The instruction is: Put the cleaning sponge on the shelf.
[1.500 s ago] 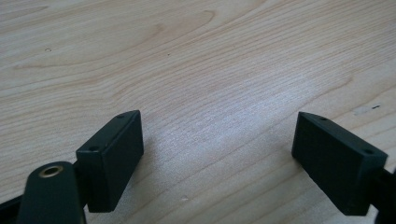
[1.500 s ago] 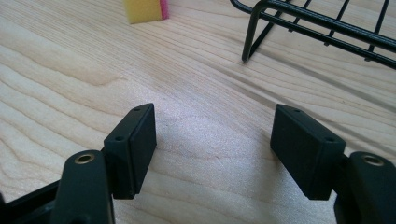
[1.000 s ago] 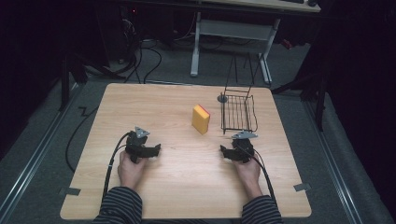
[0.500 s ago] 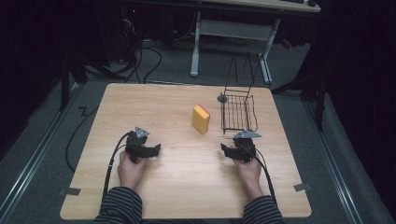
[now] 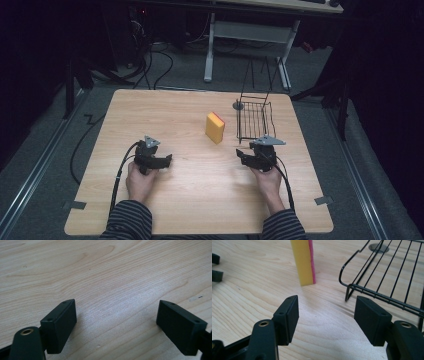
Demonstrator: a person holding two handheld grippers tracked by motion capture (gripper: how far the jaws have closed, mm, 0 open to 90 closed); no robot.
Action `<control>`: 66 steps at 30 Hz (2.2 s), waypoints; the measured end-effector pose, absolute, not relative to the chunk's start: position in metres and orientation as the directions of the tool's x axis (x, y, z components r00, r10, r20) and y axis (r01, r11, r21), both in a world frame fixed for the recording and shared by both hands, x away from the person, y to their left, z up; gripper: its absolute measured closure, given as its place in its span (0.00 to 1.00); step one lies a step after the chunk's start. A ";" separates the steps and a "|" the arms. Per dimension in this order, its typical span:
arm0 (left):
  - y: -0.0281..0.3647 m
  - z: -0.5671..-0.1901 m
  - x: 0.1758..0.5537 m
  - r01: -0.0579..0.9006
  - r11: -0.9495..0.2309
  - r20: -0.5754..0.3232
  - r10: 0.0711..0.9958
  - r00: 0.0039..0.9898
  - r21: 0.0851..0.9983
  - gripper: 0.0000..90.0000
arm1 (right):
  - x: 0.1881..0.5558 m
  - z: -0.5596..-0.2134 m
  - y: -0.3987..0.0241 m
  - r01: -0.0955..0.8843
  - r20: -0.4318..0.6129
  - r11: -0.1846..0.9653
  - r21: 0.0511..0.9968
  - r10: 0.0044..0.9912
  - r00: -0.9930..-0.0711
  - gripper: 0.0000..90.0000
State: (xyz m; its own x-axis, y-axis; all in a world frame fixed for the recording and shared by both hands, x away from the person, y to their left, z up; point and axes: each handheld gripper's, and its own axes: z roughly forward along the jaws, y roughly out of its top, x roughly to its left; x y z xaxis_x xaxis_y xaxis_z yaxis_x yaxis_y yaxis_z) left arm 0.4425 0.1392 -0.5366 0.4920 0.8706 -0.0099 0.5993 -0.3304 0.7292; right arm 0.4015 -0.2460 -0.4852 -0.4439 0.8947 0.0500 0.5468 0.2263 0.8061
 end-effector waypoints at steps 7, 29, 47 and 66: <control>0.139 -0.537 0.442 0.600 -0.328 -0.012 0.871 0.491 0.729 0.19 | 0.402 -0.477 -0.243 0.538 0.065 0.216 0.814 0.888 -0.455 0.40; 0.139 -0.537 0.443 0.600 -0.328 -0.014 0.870 0.493 0.729 0.19 | 0.427 -0.439 -0.224 0.479 0.094 0.197 0.855 0.851 -0.517 0.38; 0.139 -0.537 0.443 0.600 -0.329 -0.014 0.870 0.494 0.729 0.19 | 0.459 -0.436 -0.199 0.482 0.104 0.196 0.854 0.843 -0.527 0.36; 0.139 -0.537 0.443 0.600 -0.329 -0.014 0.870 0.493 0.729 0.19 | 0.492 -0.456 -0.178 0.538 0.101 0.224 0.813 0.855 -0.509 0.38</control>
State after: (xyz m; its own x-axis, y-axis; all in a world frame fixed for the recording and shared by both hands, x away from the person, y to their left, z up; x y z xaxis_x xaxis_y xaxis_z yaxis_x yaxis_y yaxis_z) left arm 0.4426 0.1394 -0.5366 0.4934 0.8697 -0.0137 0.6002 -0.3291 0.7290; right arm 0.4917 -0.1785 -0.4561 -0.5094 0.8546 0.1012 0.5376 0.2242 0.8128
